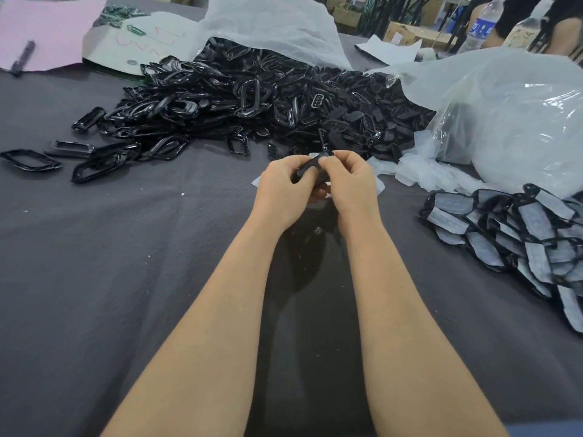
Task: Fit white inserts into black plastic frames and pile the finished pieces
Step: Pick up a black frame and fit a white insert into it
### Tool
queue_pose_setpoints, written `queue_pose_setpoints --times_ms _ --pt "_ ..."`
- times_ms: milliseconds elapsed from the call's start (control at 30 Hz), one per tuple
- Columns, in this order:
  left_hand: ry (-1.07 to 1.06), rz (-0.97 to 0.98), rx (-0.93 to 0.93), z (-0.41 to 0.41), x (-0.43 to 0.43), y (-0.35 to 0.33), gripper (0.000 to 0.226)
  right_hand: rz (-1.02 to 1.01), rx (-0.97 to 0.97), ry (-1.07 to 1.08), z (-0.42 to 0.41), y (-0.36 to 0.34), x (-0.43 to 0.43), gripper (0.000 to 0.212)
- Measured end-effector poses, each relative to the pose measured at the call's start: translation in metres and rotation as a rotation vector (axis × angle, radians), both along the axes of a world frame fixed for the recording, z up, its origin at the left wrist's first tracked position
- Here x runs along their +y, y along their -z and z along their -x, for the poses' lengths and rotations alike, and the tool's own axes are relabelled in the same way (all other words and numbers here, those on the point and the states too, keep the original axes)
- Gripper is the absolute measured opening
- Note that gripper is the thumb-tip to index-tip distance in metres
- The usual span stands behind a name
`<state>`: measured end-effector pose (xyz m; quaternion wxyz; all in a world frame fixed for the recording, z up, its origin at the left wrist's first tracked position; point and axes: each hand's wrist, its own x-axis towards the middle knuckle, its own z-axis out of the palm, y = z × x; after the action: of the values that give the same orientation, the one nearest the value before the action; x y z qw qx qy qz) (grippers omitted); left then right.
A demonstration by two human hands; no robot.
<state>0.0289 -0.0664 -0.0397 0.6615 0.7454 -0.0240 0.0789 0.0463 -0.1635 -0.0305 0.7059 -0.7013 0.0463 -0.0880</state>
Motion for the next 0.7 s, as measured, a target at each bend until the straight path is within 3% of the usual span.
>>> queue_pose_setpoints --times_ms 300,500,600,700 --pt "0.031 0.119 0.036 0.0036 -0.0012 -0.0066 0.030 -0.009 0.022 -0.037 -0.0023 0.0018 -0.0042 0.015" --pt "-0.018 0.107 0.034 0.0020 0.0004 -0.0039 0.022 0.283 -0.043 -0.010 -0.0068 0.0049 -0.0080 0.008" --pt "-0.062 0.133 0.069 0.0005 0.0008 -0.0011 0.014 0.267 -0.037 0.049 -0.0058 0.0058 -0.0060 0.006" --pt "-0.103 0.100 0.102 -0.0013 0.0023 0.0018 0.025 0.225 -0.010 0.080 -0.0054 0.0069 -0.0069 0.010"
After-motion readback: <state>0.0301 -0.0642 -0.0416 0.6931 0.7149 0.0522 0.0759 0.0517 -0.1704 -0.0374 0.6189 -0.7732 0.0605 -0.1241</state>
